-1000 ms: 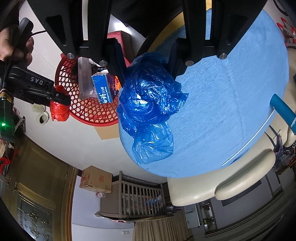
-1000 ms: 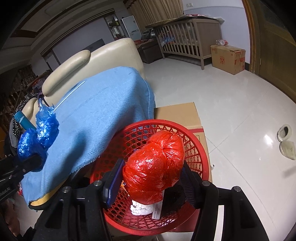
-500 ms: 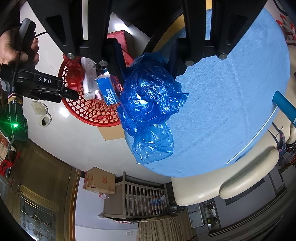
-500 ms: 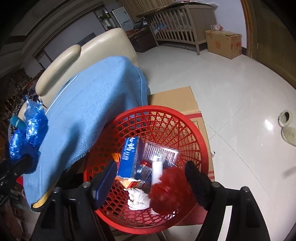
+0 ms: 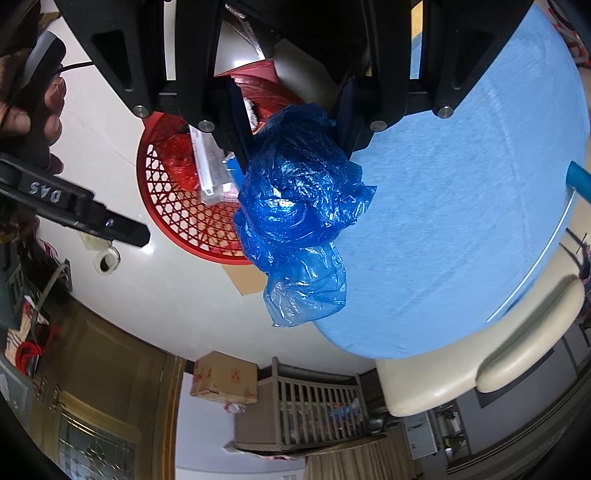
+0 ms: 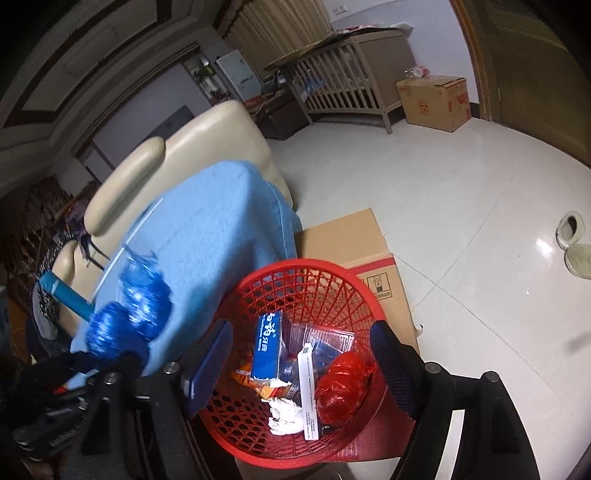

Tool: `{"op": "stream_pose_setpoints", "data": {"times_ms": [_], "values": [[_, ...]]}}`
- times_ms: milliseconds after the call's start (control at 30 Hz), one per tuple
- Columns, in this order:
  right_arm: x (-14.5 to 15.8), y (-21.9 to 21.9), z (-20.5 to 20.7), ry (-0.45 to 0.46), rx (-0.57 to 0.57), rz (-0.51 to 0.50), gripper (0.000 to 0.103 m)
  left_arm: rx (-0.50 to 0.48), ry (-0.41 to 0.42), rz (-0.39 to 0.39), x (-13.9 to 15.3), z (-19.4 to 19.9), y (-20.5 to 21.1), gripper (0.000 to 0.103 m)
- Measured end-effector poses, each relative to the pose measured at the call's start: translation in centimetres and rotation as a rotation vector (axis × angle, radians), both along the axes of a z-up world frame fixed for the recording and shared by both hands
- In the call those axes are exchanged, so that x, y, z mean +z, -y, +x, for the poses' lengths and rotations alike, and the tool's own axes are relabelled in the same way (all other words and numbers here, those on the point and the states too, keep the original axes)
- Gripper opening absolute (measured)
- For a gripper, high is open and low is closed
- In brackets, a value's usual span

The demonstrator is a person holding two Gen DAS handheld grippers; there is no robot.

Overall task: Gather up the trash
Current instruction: 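Lower the blue bag into the red basket and open the left gripper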

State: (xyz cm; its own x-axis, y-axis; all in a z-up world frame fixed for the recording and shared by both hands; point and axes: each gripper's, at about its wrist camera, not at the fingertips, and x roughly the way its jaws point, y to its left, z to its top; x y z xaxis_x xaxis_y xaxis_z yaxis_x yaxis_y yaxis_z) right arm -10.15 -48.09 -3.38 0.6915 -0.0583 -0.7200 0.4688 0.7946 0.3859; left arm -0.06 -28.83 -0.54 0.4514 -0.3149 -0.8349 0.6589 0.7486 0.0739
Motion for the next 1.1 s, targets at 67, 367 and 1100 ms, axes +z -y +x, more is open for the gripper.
{"op": "stream_pose_setpoints", "data": {"times_ms": [67, 367, 1100], "values": [[0.1, 0.4, -0.4, 0.015, -0.014, 0.012, 0.08, -0.015, -0.01, 0.008, -0.4, 0.0, 0.8, 0.043], [1.0, 2.2, -2.0, 0.065, -0.061, 0.036, 0.08, -0.07, -0.047, 0.057, -2.4, -0.4, 4.0, 0.043], [4.0, 1.5, -1.3, 0.143, -0.03, 0.031, 0.08, -0.084, -0.071, 0.122, -5.5, 0.5, 6.2, 0.067]]}}
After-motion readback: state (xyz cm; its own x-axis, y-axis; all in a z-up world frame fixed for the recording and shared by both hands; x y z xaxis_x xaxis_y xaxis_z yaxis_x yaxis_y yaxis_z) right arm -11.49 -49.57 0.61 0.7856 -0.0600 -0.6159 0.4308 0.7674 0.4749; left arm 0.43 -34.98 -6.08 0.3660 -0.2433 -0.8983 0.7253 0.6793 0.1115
